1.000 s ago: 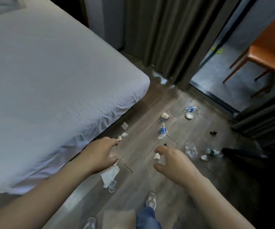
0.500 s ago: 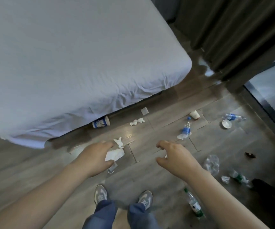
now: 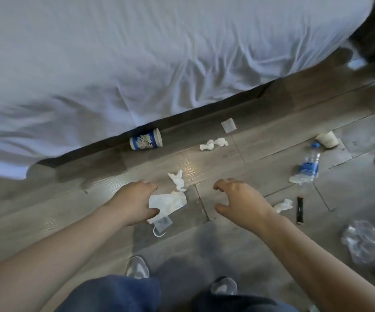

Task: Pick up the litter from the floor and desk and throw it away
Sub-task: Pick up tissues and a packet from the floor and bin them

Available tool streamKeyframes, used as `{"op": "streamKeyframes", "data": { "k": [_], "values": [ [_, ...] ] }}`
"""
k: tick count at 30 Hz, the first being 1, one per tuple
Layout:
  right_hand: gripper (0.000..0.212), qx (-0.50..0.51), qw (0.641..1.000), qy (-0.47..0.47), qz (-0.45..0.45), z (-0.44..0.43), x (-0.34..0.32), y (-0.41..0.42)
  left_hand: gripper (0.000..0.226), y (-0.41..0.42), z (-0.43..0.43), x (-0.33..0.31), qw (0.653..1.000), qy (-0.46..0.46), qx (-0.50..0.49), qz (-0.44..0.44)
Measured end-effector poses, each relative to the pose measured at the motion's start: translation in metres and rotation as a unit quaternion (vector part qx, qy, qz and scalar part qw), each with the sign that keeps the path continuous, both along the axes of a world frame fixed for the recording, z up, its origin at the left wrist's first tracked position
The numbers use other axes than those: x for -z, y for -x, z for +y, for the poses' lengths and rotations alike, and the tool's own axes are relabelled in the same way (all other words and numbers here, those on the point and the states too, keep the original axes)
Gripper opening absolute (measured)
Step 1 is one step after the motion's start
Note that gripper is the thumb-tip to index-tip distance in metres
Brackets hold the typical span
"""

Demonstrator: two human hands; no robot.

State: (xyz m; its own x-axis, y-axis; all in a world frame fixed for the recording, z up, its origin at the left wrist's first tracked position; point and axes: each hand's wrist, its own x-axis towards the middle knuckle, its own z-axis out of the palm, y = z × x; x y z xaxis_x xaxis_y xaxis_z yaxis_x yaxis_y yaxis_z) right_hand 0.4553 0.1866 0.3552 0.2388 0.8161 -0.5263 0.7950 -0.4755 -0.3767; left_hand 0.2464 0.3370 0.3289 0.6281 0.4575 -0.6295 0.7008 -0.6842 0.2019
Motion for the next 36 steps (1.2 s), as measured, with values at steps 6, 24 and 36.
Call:
{"op": "streamKeyframes", "data": {
  "k": [6, 24, 36],
  "values": [
    [0.04, -0.068, 0.997, -0.043, 0.008, 0.016, 0.16, 0.015, 0.058, 0.009, 0.017, 0.157, 0.999, -0.004, 0.04, -0.002],
    [0.043, -0.167, 0.983, -0.056, -0.054, -0.04, 0.336, 0.041, 0.122, 0.06, -0.032, 0.361, 0.994, -0.034, 0.104, -0.001],
    [0.045, -0.211, 0.974, -0.027, -0.071, -0.043, 0.352, 0.049, 0.143, 0.063, -0.04, 0.378, 0.988, -0.032, 0.138, 0.058]
  ]
}}
